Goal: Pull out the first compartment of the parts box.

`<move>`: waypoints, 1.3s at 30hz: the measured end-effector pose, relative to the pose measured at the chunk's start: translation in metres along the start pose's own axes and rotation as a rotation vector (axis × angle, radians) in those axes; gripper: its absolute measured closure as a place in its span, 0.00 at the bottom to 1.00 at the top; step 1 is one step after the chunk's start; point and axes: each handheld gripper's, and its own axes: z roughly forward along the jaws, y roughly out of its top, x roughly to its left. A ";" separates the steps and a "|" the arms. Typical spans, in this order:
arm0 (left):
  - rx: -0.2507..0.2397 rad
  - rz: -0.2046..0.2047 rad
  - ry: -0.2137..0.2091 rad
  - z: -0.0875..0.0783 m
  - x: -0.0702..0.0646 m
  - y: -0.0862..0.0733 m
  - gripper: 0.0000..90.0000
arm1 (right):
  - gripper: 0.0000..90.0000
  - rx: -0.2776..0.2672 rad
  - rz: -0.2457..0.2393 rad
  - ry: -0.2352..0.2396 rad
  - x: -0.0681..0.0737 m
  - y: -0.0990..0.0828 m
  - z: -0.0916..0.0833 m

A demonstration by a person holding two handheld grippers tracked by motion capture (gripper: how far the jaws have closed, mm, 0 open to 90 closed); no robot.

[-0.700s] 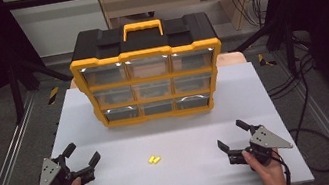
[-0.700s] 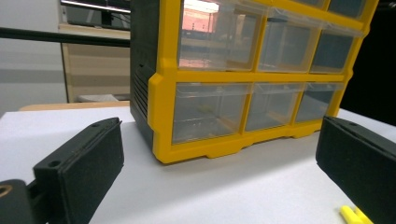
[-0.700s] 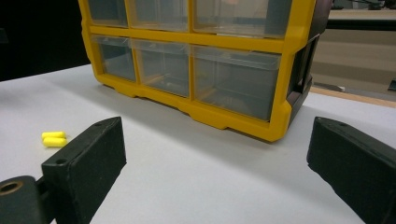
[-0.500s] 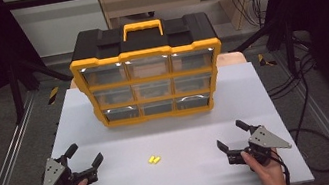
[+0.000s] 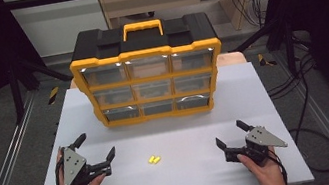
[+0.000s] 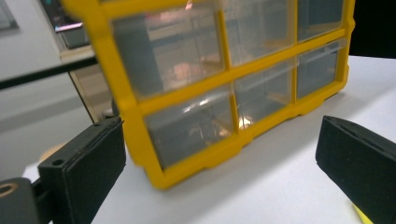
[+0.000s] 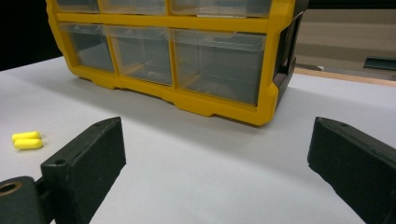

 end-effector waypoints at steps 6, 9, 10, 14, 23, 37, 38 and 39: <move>0.012 0.185 0.027 0.012 -0.002 0.031 0.03 | 0.06 0.000 0.008 -0.012 0.001 0.000 0.002; 0.023 0.300 0.047 0.018 -0.002 0.046 0.03 | 0.06 0.001 0.021 -0.021 0.001 0.001 0.002; 0.026 0.334 0.052 0.020 -0.002 0.050 0.04 | 0.06 -0.001 0.020 -0.021 0.000 0.001 0.002; 0.030 0.439 0.100 0.028 0.001 0.067 0.06 | 0.06 0.001 0.028 -0.024 0.000 0.001 0.001; 0.058 0.675 0.232 0.045 0.015 0.093 0.13 | 0.06 -0.002 0.040 -0.029 -0.003 0.001 0.000; 0.015 0.902 0.391 0.063 0.026 0.116 0.21 | 0.06 0.004 0.048 -0.030 -0.003 0.000 0.000; 0.012 0.909 0.397 0.065 0.026 0.116 0.22 | 0.06 0.004 0.048 -0.030 -0.002 0.000 0.000; 0.013 0.916 0.407 0.067 0.026 0.116 0.24 | 0.06 0.005 0.048 -0.029 -0.002 0.000 0.000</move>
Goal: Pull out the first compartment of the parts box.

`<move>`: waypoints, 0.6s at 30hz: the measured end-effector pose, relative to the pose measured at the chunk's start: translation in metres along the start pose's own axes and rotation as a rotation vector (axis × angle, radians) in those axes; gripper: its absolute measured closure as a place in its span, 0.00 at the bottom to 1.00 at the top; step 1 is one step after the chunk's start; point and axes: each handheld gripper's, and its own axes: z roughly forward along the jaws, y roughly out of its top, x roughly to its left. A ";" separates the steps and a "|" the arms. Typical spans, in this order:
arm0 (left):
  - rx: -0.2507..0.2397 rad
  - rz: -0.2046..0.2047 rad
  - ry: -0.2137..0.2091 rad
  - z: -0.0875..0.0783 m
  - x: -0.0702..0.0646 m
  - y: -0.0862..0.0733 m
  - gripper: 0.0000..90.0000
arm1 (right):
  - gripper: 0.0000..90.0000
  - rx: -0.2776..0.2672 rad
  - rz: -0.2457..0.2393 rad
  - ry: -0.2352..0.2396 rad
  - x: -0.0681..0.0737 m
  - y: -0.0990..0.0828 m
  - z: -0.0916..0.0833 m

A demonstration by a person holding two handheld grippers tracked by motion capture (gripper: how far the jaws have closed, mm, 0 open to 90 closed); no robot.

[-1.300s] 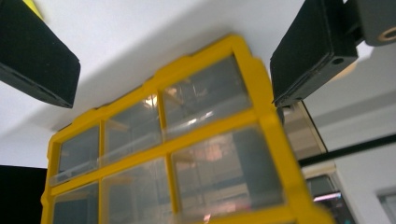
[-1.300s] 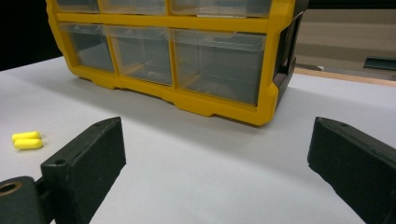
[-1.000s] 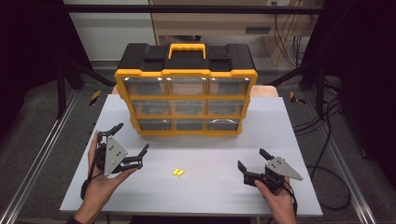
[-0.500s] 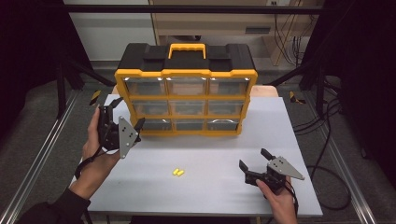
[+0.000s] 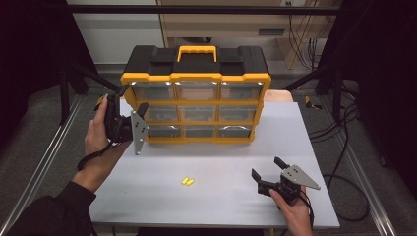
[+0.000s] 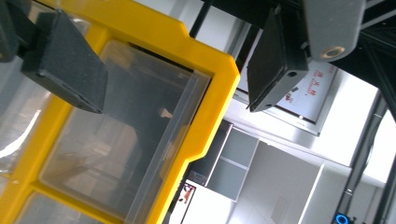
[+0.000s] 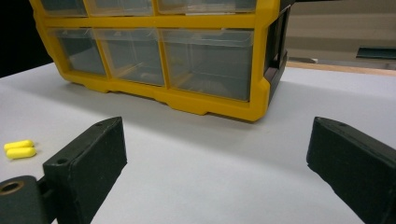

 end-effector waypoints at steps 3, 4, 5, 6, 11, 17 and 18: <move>-0.001 0.024 0.030 0.003 -0.002 0.001 0.28 | 0.06 0.000 -0.006 0.005 0.000 0.000 0.001; -0.002 0.035 0.036 0.004 -0.002 0.001 0.30 | 0.06 -0.001 -0.008 0.007 0.000 0.000 0.001; -0.001 0.045 0.039 0.004 -0.003 0.001 0.33 | 0.06 0.001 -0.005 0.008 0.001 0.000 0.001; 0.001 0.068 0.042 0.004 -0.004 0.001 0.37 | 0.06 0.001 -0.005 0.010 0.001 0.000 0.001; -0.013 0.167 0.074 0.005 -0.010 0.003 0.52 | 0.06 0.001 -0.003 0.015 0.001 0.000 0.000; -0.014 0.197 0.089 0.009 -0.013 0.006 0.62 | 0.06 0.004 0.001 0.013 0.001 0.000 0.001; -0.012 0.206 0.093 0.009 -0.013 0.006 0.63 | 0.06 0.004 0.002 0.013 0.001 0.000 0.001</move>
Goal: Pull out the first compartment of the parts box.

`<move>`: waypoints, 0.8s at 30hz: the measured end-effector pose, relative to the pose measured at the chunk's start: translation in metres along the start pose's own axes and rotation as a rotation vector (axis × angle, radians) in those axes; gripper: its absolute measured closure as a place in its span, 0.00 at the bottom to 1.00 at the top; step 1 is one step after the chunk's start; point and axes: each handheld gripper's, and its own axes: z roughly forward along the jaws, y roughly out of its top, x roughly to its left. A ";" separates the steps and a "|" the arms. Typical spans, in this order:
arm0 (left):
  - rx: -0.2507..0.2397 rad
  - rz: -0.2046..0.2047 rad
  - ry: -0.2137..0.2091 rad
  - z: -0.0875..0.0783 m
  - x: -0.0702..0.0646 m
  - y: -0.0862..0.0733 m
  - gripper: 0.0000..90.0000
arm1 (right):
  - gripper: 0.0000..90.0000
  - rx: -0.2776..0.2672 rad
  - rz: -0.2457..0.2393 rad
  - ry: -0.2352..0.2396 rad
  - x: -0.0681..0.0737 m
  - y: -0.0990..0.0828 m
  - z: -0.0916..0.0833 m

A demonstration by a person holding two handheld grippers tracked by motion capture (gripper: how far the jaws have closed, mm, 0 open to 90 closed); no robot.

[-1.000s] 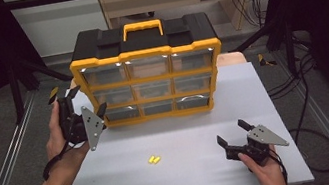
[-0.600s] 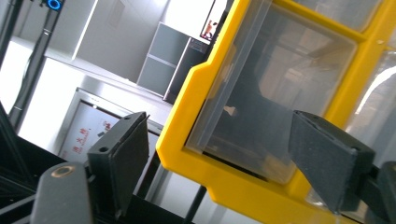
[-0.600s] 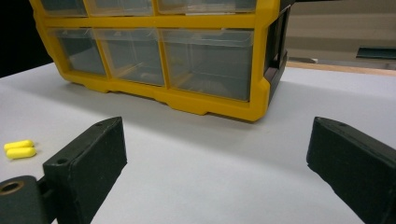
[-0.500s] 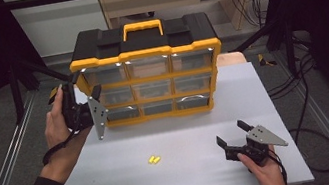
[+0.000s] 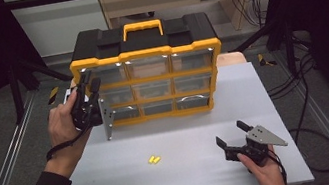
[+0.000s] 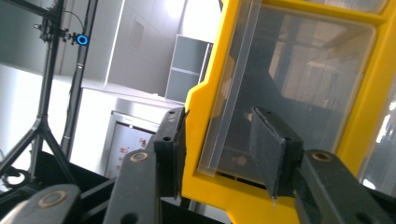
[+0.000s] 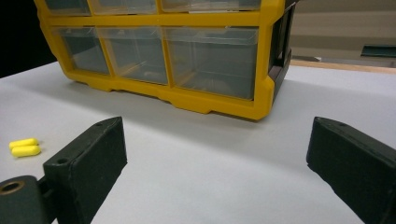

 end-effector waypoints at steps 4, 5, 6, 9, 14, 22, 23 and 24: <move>0.026 0.052 -0.005 0.004 -0.004 0.000 0.66 | 0.06 0.001 -0.002 -0.002 0.000 0.000 0.000; 0.026 0.064 -0.002 0.004 -0.005 0.000 0.68 | 0.06 0.000 -0.001 -0.004 0.000 0.000 0.000; 0.026 0.076 0.000 0.006 -0.007 0.000 0.69 | 0.06 -0.003 0.000 -0.005 0.000 0.000 -0.001; 0.033 0.090 0.008 0.008 -0.008 0.000 0.72 | 0.06 -0.004 0.004 -0.005 -0.001 0.001 -0.001; 0.047 0.104 0.012 0.011 -0.010 0.001 0.75 | 0.06 -0.002 0.005 -0.003 0.000 0.001 -0.001; 0.063 0.133 0.018 0.015 -0.011 -0.002 0.77 | 0.06 0.000 0.004 -0.003 0.000 0.000 -0.001; 0.062 0.142 0.020 0.015 -0.012 -0.002 0.78 | 0.06 0.000 0.003 -0.003 0.000 0.000 -0.001; 0.063 0.149 0.022 0.015 -0.012 -0.002 0.79 | 0.06 -0.003 -0.001 -0.004 0.000 0.000 -0.001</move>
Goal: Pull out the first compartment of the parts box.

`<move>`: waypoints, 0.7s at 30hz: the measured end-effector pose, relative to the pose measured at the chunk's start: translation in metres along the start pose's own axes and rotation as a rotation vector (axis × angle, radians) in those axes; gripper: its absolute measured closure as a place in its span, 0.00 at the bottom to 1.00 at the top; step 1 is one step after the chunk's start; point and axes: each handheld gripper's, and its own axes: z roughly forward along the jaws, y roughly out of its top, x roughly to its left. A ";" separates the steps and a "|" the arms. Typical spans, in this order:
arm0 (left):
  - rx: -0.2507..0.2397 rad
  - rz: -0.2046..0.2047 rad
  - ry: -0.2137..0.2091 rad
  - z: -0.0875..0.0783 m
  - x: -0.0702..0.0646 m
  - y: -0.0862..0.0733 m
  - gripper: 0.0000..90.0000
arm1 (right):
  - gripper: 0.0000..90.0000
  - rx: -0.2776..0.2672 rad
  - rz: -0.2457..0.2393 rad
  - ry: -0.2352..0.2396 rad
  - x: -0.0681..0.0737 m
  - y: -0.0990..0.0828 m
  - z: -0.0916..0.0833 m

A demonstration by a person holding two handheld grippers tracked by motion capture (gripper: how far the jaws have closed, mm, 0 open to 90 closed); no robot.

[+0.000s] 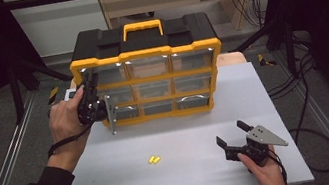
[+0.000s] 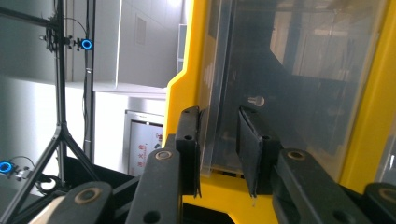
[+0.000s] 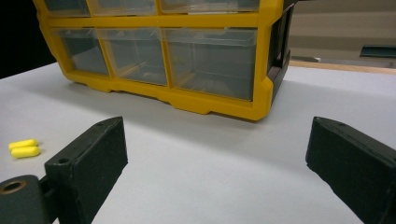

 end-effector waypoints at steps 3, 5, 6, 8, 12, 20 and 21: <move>0.003 0.013 0.009 0.001 -0.001 0.000 0.80 | 0.06 0.000 0.004 -0.003 0.000 0.000 0.000; 0.006 0.016 0.012 0.002 0.000 0.001 0.81 | 0.06 0.000 0.005 -0.003 0.000 0.000 0.000; 0.010 0.020 0.014 0.002 0.000 0.001 0.81 | 0.06 -0.001 0.008 -0.002 0.000 0.000 0.000; 0.014 0.031 0.023 0.003 -0.001 0.002 0.82 | 0.06 0.003 0.004 -0.003 0.000 0.000 0.000; 0.027 0.047 0.040 0.005 -0.003 0.001 0.83 | 0.07 -0.001 0.012 -0.001 0.000 0.000 -0.001; 0.022 0.056 0.055 0.004 -0.003 0.003 0.91 | 0.07 0.000 0.005 -0.002 0.000 0.000 0.000; 0.021 0.059 0.059 0.004 -0.003 0.003 0.91 | 0.07 0.000 0.005 -0.002 0.000 0.000 0.000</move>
